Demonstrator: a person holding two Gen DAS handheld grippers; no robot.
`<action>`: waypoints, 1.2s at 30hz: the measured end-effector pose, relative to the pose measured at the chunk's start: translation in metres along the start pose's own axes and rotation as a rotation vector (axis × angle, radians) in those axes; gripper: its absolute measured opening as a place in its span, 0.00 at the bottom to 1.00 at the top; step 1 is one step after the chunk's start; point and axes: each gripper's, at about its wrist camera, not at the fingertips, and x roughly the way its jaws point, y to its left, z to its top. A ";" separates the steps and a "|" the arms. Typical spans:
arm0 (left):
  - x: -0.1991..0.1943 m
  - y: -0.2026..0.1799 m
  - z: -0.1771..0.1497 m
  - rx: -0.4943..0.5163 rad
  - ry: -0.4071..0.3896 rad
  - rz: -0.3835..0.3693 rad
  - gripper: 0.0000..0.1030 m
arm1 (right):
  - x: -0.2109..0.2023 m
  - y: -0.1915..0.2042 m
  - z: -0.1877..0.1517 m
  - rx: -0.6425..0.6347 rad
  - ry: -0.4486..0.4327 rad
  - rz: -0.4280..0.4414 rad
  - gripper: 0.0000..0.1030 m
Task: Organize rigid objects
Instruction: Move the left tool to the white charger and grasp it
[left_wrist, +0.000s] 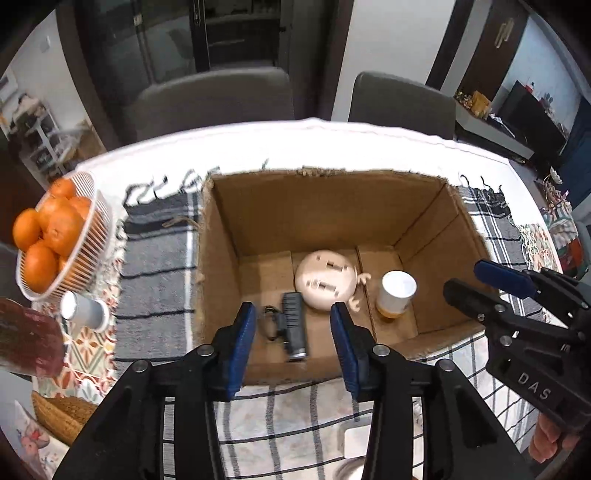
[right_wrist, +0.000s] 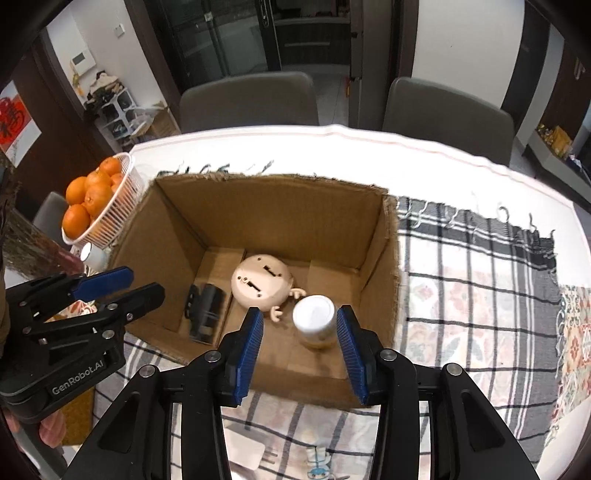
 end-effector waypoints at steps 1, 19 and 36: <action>-0.005 -0.002 -0.002 0.007 -0.015 0.003 0.42 | -0.007 0.000 -0.003 0.000 -0.019 0.001 0.42; -0.067 -0.042 -0.062 0.050 -0.116 -0.008 0.48 | -0.077 -0.004 -0.060 -0.029 -0.106 -0.024 0.42; -0.030 -0.066 -0.116 0.060 0.023 -0.067 0.49 | -0.057 -0.022 -0.120 -0.028 0.012 -0.027 0.42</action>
